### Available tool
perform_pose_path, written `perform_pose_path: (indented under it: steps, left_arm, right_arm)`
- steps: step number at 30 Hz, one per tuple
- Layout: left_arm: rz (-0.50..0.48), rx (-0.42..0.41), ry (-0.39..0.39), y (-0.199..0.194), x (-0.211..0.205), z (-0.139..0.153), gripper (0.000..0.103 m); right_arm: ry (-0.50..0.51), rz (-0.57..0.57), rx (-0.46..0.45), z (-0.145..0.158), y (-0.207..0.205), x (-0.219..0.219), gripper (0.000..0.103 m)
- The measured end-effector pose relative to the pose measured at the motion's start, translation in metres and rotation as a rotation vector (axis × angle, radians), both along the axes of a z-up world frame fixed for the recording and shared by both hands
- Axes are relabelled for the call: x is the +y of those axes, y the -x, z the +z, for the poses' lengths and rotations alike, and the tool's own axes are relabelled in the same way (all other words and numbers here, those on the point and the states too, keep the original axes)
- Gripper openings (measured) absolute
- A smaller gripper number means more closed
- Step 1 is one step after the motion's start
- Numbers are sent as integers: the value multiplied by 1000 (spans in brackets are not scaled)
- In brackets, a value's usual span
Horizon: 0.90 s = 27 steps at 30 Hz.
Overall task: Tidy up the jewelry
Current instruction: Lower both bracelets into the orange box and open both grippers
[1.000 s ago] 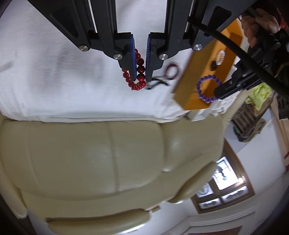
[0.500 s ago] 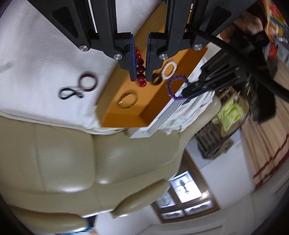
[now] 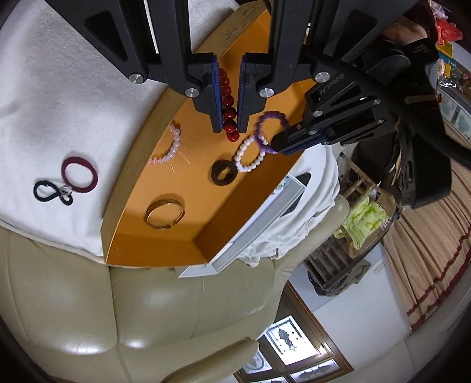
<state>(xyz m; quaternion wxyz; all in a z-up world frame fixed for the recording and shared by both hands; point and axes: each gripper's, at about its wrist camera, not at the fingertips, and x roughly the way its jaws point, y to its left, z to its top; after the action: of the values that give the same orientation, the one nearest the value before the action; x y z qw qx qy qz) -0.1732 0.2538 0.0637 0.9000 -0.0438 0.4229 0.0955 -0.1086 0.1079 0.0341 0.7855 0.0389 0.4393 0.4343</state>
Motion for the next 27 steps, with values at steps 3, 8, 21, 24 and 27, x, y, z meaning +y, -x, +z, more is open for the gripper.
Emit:
perform_pose_path:
  steps: [3, 8, 21, 24, 27]
  left_arm:
    - [-5, 3, -14, -1, -3, -2, 9]
    - [-1, 16, -74, -3, -10, -3, 9]
    - [7, 25, -164, -7, -20, -4, 9]
    - [10, 27, -193, -8, -22, -4, 9]
    - [14, 29, -217, -9, -24, -4, 9]
  right_arm:
    - [9, -6, -6, -2, -1, 0, 11]
    - [27, -32, 11, -9, -6, -5, 11]
    - [37, -50, 3, -7, -9, -14, 11]
    - [39, -56, 4, -6, -9, -16, 11]
    - [39, -60, 6, -6, -9, -18, 11]
